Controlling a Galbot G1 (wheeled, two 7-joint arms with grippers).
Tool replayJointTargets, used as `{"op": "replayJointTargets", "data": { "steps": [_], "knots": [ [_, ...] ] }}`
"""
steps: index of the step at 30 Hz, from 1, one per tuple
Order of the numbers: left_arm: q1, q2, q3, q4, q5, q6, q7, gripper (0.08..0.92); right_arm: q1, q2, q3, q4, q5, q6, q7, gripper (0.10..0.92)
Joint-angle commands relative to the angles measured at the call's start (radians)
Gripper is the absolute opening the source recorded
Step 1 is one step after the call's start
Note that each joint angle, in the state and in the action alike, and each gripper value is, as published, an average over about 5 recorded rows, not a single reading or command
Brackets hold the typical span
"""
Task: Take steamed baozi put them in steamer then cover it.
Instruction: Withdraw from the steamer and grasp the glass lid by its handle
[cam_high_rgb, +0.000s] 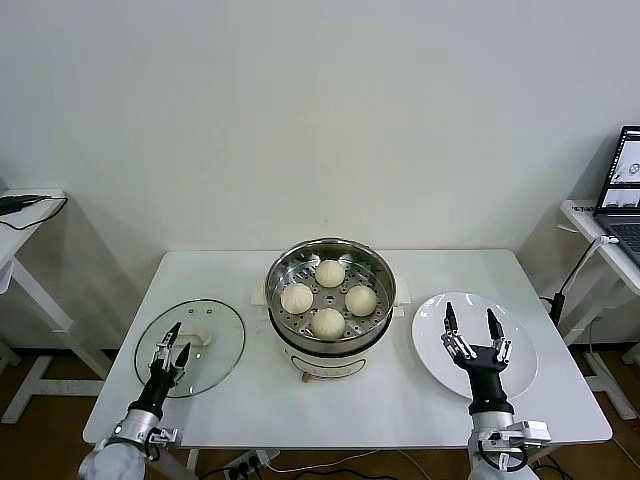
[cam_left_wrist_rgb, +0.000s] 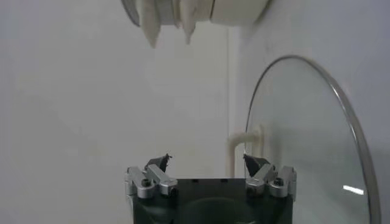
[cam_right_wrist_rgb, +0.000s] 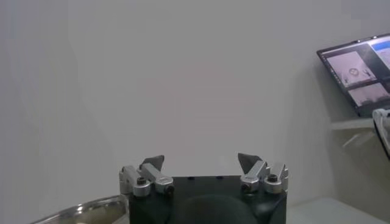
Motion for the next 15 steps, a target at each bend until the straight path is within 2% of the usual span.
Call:
{"op": "replayJointTargets", "data": {
  "steps": [1, 15],
  "knots": [
    [-0.089, 0.002, 0.001, 0.082, 0.048, 0.016, -0.015, 0.823, -0.004, 0.005, 0.003, -0.006, -0.004, 0.004, -0.001, 0.823],
    [-0.148, -0.012, 0.017, 0.138, 0.061, 0.032, -0.014, 0.823, -0.005, 0.009, 0.001, -0.026, -0.026, 0.016, -0.005, 0.823]
  ]
}}
